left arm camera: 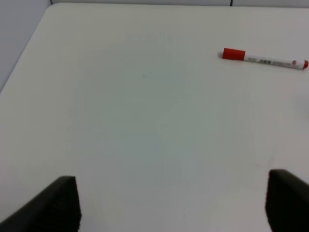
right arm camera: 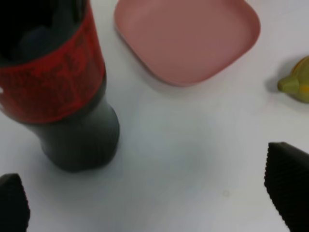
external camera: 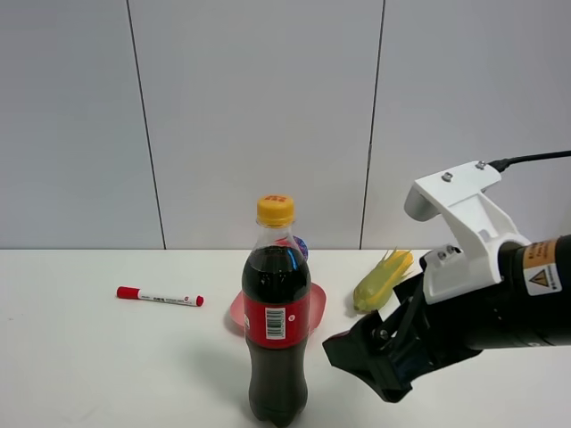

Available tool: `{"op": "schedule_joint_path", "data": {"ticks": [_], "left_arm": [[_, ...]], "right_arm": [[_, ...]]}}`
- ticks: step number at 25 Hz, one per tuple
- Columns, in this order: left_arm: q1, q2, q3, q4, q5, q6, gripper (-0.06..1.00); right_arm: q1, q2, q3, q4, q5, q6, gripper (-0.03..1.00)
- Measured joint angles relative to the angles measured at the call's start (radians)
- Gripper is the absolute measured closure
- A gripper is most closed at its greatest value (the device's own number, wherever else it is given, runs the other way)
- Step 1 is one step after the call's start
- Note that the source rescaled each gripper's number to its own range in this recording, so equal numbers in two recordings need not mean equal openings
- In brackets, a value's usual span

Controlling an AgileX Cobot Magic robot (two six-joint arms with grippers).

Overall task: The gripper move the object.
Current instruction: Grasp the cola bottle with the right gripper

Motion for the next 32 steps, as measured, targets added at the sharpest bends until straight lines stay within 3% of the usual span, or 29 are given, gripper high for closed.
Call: {"op": "schedule_joint_path", "data": {"ticks": [5,11,17,24,32], "left_arm": [[0.0,0.0,0.0,0.0,0.0,0.0,-0.06],[0.0,0.0,0.0,0.0,0.0,0.0,-0.06],[0.0,0.0,0.0,0.0,0.0,0.0,-0.06],[0.0,0.0,0.0,0.0,0.0,0.0,-0.06],[0.0,0.0,0.0,0.0,0.0,0.0,-0.06]], "right_arm": [[0.0,0.0,0.0,-0.056,-0.021,0.06,-0.03],[0.0,0.0,0.0,-0.274,-0.038,0.173,-0.03],[0.0,0.0,0.0,-0.422,-0.166,0.213,-0.03],[0.0,0.061,0.0,-0.442,-0.191,0.203,-0.03],[0.0,0.181,0.0,-0.407,-0.293,0.195,-0.03]]}}
